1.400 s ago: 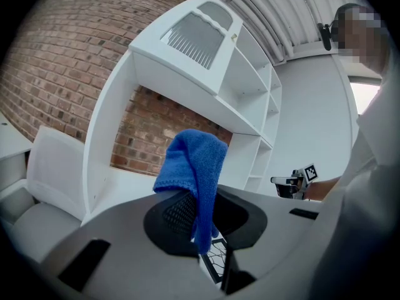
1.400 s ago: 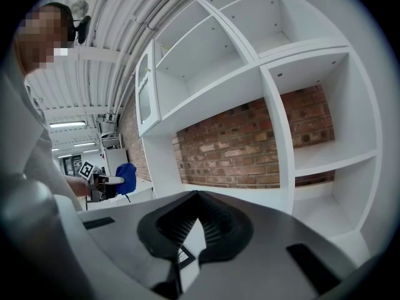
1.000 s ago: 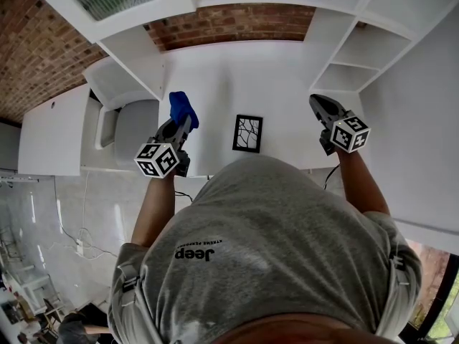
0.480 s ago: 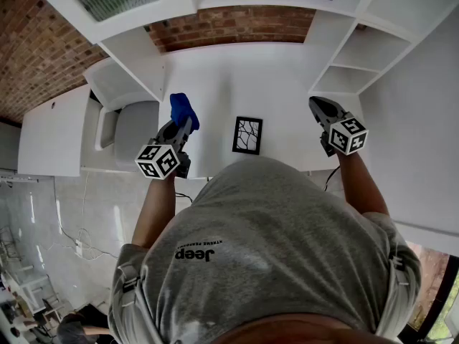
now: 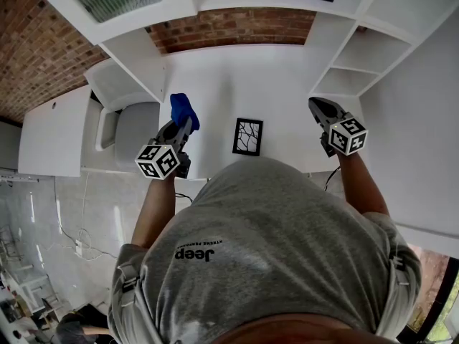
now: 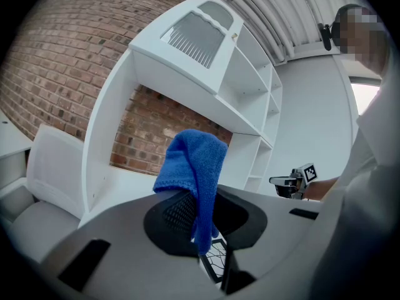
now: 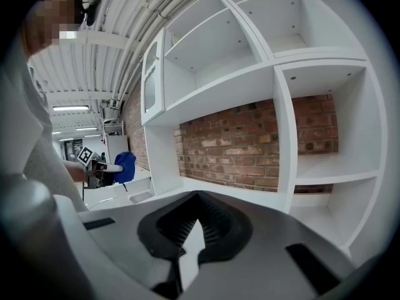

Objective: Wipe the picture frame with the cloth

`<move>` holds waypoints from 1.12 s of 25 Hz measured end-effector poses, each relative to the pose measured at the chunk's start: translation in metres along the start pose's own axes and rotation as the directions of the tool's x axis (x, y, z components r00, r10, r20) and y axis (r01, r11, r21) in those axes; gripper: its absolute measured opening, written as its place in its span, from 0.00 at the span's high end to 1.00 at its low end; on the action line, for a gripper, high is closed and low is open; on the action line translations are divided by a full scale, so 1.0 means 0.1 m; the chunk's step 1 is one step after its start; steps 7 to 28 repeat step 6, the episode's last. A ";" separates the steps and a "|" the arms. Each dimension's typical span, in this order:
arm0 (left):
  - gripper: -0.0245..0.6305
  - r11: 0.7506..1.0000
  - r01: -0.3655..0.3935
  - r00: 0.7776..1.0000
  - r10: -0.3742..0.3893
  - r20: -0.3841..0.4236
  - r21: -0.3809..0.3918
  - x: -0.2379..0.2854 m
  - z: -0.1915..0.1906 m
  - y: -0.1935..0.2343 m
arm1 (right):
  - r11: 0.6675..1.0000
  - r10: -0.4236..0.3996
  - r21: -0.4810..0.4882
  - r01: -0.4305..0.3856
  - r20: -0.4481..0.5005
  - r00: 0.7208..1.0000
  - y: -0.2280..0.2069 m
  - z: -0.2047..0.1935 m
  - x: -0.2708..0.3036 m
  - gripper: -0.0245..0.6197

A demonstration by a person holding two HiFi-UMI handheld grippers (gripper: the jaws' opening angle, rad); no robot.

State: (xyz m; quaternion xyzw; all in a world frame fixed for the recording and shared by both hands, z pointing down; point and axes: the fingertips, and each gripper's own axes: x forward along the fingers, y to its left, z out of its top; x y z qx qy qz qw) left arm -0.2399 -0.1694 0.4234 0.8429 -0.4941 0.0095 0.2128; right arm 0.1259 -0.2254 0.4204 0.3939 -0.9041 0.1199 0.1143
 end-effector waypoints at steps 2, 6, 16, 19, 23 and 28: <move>0.88 1.000 0.000 1.000 0.000 0.000 0.002 0.00 0.01 0.00 | 1.000 0.000 -0.003 0.000 -0.001 1.000 0.00 0.01 0.00 0.94; 0.88 1.000 0.003 1.000 -0.003 0.002 0.004 0.01 0.02 -0.01 | 1.000 0.004 -0.010 -0.004 -0.002 1.000 0.00 0.02 0.01 0.94; 0.88 1.000 0.003 1.000 -0.003 0.002 0.004 0.01 0.02 -0.01 | 1.000 0.004 -0.010 -0.004 -0.002 1.000 0.00 0.02 0.01 0.94; 0.88 1.000 0.003 1.000 -0.003 0.002 0.004 0.01 0.02 -0.01 | 1.000 0.004 -0.010 -0.004 -0.002 1.000 0.00 0.02 0.01 0.94; 0.88 1.000 0.003 1.000 -0.003 0.002 0.004 0.01 0.02 -0.01 | 1.000 0.004 -0.010 -0.004 -0.002 1.000 0.00 0.02 0.01 0.94; 0.88 1.000 0.003 1.000 -0.003 0.002 0.004 0.01 0.02 -0.01 | 1.000 0.004 -0.010 -0.004 -0.002 1.000 0.00 0.02 0.01 0.94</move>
